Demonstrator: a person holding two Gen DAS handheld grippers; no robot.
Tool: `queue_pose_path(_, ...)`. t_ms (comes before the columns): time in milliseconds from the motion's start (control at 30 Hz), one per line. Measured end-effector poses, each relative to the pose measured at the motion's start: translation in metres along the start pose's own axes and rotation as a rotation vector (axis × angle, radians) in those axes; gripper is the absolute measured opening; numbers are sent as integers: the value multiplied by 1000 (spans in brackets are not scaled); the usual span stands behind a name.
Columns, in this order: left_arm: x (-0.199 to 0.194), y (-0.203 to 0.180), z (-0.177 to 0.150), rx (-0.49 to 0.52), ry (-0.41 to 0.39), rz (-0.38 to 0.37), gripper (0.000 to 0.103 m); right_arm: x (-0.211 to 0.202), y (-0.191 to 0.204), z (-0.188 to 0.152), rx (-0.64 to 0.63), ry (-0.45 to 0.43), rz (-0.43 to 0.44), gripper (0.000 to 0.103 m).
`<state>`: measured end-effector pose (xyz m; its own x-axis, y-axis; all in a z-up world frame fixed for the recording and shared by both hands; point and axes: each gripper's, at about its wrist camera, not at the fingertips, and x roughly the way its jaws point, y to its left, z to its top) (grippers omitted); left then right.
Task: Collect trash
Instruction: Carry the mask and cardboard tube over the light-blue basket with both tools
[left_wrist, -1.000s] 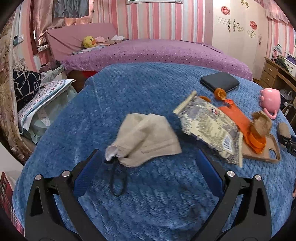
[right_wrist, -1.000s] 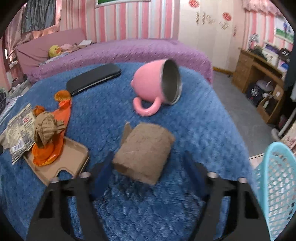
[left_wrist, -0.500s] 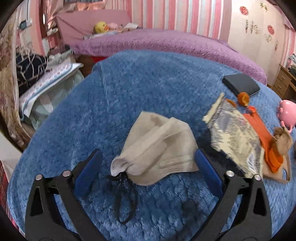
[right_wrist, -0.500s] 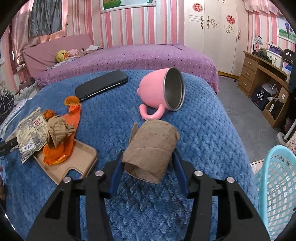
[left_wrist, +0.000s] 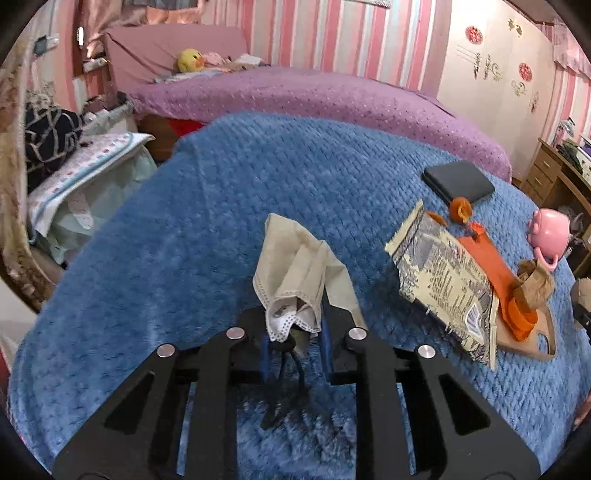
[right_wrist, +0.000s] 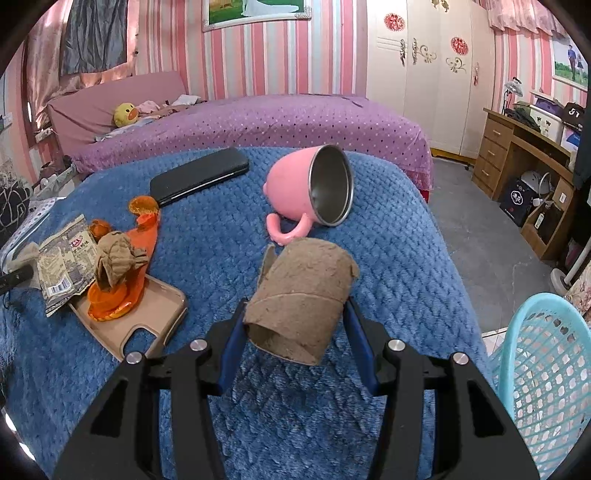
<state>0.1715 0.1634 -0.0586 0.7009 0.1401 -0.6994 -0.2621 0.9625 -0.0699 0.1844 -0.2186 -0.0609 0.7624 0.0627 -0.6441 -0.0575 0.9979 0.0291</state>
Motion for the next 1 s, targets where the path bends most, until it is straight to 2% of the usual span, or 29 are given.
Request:
queue_pose_path(200,-33,-11,7,4,-82,18,19,-9,-7,0,-3,-14,3,51)
queue_pose_path(367,-59,-32,10,6,-136,-39,19,-18,-13,-4,-1,-23,3,51)
queue_pose_path(467,-71,-59,8,40,-160,-80,19,-21,-16,-7,-6,-23,-1,51)
queue_pose_path(700,-75,-115,-3,95,-144,-151,19,-27,-22,-12,-24,-27,-19,51)
queue_pose_path(1000,-77,-172,-24,181,-131,-183,19,-41,-49,-16,-18,-44,-48,51)
